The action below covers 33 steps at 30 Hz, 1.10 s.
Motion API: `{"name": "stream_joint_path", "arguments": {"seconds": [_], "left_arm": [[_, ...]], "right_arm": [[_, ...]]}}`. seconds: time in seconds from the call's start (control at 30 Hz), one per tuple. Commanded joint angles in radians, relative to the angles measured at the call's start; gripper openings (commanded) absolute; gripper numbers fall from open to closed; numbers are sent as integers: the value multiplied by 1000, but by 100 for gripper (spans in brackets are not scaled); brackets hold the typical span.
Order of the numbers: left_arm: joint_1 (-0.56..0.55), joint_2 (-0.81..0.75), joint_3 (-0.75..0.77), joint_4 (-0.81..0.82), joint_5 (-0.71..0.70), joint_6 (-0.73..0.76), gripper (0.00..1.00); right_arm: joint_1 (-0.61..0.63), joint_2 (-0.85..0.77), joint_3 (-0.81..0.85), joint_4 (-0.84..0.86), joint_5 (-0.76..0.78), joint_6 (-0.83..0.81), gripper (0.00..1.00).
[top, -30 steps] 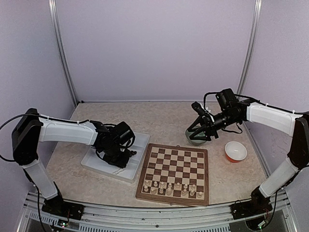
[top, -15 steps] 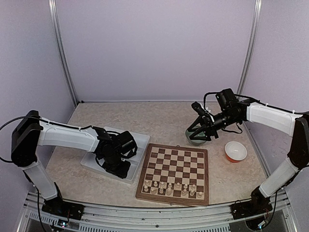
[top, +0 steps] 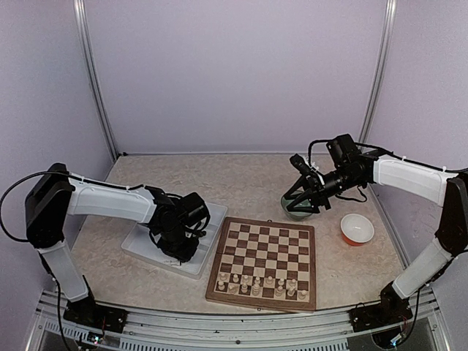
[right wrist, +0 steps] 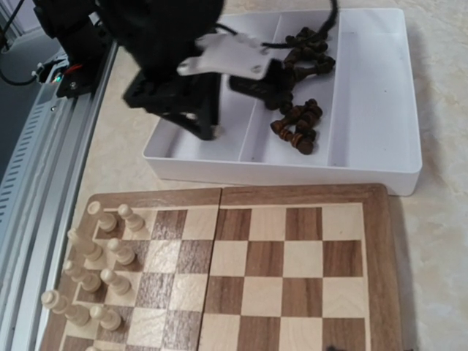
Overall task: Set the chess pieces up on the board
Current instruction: Pick up the chess pile from the storage box.
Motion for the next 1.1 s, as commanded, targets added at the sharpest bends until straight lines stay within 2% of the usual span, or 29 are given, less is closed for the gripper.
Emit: {"name": "stream_joint_path", "arguments": {"seconds": [0.0, 0.23, 0.4, 0.5, 0.8, 1.07], "left_arm": [[48, 38, 66, 57, -13, 41, 22], [86, 53, 69, 87, 13, 54, 20], [75, 22, 56, 66, 16, 4, 42], [63, -16, 25, 46, 17, -17, 44], [18, -83, -80, 17, 42, -39, 41], [22, -43, -71, 49, 22, -26, 27]], "right_arm": [[-4, 5, 16, -20, 2, -13, 52], [-4, 12, 15, -18, 13, -15, 53], [-4, 21, 18, -23, 14, -23, 52], [-4, 23, 16, -26, 14, -26, 52], [-4, 40, 26, -45, 3, -38, 53], [-3, 35, 25, -41, 1, -32, 53]]}}
